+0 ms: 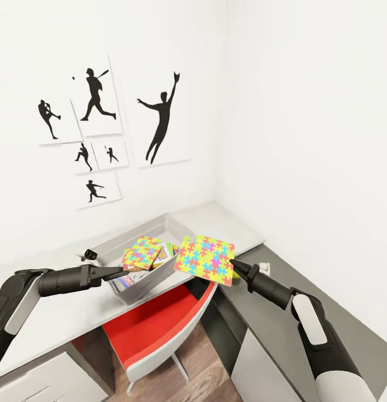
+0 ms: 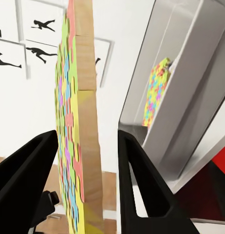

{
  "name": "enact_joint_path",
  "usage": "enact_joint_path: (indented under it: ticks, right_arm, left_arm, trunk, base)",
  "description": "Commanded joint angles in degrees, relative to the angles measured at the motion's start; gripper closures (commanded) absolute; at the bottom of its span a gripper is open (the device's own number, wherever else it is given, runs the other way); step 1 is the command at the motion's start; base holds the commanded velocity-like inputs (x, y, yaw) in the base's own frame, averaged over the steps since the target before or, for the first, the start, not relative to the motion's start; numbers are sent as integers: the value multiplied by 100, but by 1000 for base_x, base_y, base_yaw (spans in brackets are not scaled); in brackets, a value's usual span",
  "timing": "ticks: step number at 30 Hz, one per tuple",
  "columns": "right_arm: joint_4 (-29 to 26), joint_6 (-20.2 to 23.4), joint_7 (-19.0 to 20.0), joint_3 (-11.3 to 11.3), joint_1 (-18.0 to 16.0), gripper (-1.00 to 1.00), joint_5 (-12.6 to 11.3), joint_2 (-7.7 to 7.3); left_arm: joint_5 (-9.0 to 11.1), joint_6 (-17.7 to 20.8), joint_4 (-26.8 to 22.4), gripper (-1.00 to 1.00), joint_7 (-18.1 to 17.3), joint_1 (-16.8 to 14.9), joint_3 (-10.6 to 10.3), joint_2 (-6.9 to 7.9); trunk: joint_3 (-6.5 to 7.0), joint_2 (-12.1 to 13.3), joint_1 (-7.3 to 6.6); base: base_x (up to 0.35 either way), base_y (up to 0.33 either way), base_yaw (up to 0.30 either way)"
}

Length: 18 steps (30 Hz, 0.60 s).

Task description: Put all the toys in the child's room - the three board games (two on the bed and one on the table), the two jigsaw puzzles on the table, and the tennis ball on the table - inside the toy box on the table in the child's room.

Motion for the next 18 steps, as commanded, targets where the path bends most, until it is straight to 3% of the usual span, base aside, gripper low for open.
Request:
enact_joint_path:
  ticks: [1,18]
  right_arm:
    - [-1,33,21,-11,-5,100,15,1]
    - [3,33,21,-11,-5,100,15,2]
  left_arm:
    - [20,49,2,-100,-6,-7,-13,5]
    - [11,41,2,-100,-6,-7,-10,5]
  trunk:
    - [-3,-12,4]
    - [142,-12,4]
  base:
    - [0,0,134]
    - [30,0,134]
